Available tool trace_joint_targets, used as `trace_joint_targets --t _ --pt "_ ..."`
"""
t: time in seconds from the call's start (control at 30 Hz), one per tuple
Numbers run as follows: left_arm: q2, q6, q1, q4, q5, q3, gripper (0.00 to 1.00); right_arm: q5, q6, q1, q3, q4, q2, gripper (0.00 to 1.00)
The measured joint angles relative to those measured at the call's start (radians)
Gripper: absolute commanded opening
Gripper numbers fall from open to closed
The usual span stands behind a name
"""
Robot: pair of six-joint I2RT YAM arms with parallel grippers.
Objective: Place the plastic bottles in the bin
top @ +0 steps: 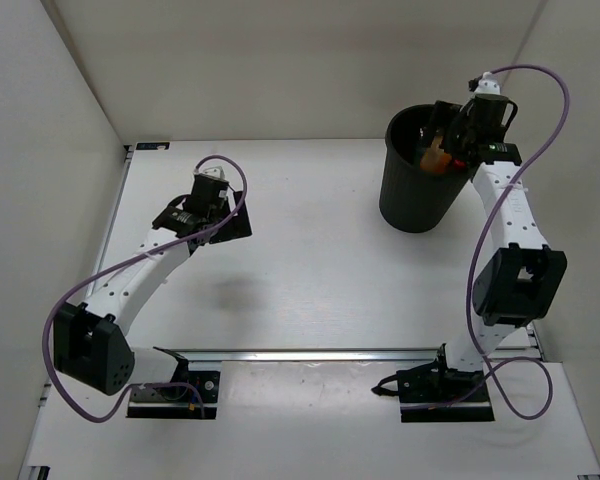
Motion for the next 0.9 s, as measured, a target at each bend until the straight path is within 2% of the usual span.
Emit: trace_joint_targets --t 0.23,0.33,0.4,0.53,0.6,0.67,0.77,0.9 --pt "-0.023 0.003 0.021 0.001 -0.001 0.005 0.99 0.089 -0.044 0.056 0.045 -0.138 -0.028 0.99" --pt "-0.039 0.008 0.037 -0.005 -0.002 0.005 0.98 0.163 -0.053 0.13 0.089 -0.199 -0.089 0.99" --pt "-0.049 0.014 0.048 -0.009 -0.003 0.005 0.99 0.212 -0.061 0.194 0.053 -0.214 -0.171 0.99" --pt "-0.083 0.026 0.069 -0.027 -0.008 0.005 0.99 0.32 -0.061 0.387 -0.192 -0.204 -0.446 0.99" --pt "-0.116 0.034 0.084 -0.037 -0.013 0.005 0.99 0.291 -0.036 0.456 -0.299 -0.216 -0.568 0.99" --pt "-0.155 0.038 0.096 -0.047 -0.021 0.005 0.98 0.261 0.0 0.473 -0.404 -0.215 -0.661 0.99" --pt "-0.214 0.042 0.112 -0.067 -0.043 0.0 0.99 0.246 0.068 0.521 -0.589 -0.232 -0.763 1.0" --pt "-0.265 0.039 0.121 -0.095 -0.076 -0.018 0.99 0.174 0.135 0.579 -0.751 -0.253 -0.78 0.99"
